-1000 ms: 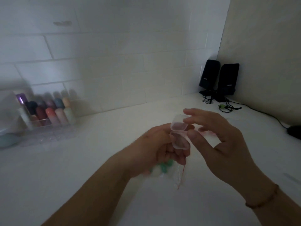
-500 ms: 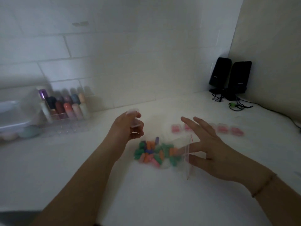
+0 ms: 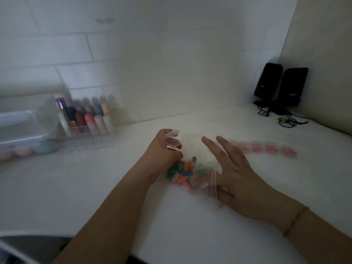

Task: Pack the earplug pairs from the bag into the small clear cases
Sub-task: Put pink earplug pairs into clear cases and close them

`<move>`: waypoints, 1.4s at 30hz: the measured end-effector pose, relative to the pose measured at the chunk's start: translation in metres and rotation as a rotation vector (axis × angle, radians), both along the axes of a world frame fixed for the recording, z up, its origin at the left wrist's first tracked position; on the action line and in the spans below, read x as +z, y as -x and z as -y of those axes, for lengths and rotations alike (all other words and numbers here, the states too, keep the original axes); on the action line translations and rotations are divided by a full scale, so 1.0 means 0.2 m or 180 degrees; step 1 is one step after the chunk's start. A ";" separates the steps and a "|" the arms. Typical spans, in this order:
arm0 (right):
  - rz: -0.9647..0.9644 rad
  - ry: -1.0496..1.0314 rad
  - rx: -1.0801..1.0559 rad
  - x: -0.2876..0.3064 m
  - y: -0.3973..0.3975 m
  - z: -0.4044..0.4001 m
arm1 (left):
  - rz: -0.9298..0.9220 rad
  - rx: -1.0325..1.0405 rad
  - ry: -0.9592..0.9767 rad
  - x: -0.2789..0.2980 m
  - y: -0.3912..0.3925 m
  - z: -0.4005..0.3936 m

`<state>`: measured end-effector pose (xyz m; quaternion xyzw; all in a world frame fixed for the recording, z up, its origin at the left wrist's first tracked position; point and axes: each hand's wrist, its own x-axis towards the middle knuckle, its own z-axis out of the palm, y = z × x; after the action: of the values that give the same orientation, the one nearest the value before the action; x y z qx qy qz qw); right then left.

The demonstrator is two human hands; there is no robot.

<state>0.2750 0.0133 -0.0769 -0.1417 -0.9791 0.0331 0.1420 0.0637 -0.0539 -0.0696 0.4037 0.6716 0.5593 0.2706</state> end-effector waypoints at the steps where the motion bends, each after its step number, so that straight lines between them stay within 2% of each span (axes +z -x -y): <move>1: -0.0075 -0.0092 -0.0041 0.00 0.01 0.01 | 0.0128 0.0015 -0.0037 0.00 0.00 0.00; 6: -0.0389 -0.0527 -0.0223 -0.01 0.05 0.05 | 0.1269 -0.0064 -0.0179 0.00 -0.02 -0.02; 9: -0.0289 -0.0646 -0.0539 -0.02 0.05 0.05 | 0.1606 0.0048 -0.0282 0.01 -0.04 -0.03; 11: -0.0348 -0.0657 -0.0641 -0.03 0.05 0.03 | 0.1799 0.0221 -0.0409 0.01 -0.05 -0.04; 14: -0.0637 -0.0384 -0.0450 -0.03 0.05 0.02 | 0.2290 0.0372 -0.0800 0.02 -0.05 -0.05; 17: -0.0877 -0.0124 -0.0431 -0.03 0.04 -0.01 | 0.2057 0.0511 -0.1219 0.04 -0.04 -0.05; 20: -0.1074 0.0016 -0.0436 -0.02 0.04 -0.03 | 0.1692 0.0240 -0.1393 0.06 -0.06 -0.04; 24: -0.1621 0.0255 -0.0207 -0.04 0.06 -0.04 | 0.2261 -0.0398 -0.1384 0.05 -0.10 -0.03; 27: -0.1497 0.0424 -0.0163 -0.06 0.08 -0.04 | 0.2667 -0.0544 -0.1303 0.04 -0.10 -0.04; 30: -0.1448 0.0221 -0.0100 -0.04 0.08 -0.02 | 0.2730 -0.0462 -0.1154 0.03 -0.10 -0.04; 33: -0.1368 -0.0270 -0.0127 -0.01 0.06 -0.01 | 0.2757 -0.0287 -0.1149 0.04 -0.10 -0.04; 35: -0.1537 -0.0613 -0.0232 0.01 0.04 -0.02 | 0.2858 -0.0221 -0.1257 0.05 -0.08 -0.03; 38: -0.1628 -0.0720 -0.0369 0.00 0.04 -0.03 | 0.2847 -0.0468 -0.1320 0.05 -0.08 -0.02; 42: -0.1476 -0.0620 -0.0302 -0.03 0.05 -0.02 | 0.2809 -0.0614 -0.1095 0.05 -0.11 -0.03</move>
<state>0.2645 0.0179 -0.0833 -0.1618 -0.9112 -0.0364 0.3772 0.0853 -0.0484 -0.0602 0.2273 0.3499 0.7524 0.5096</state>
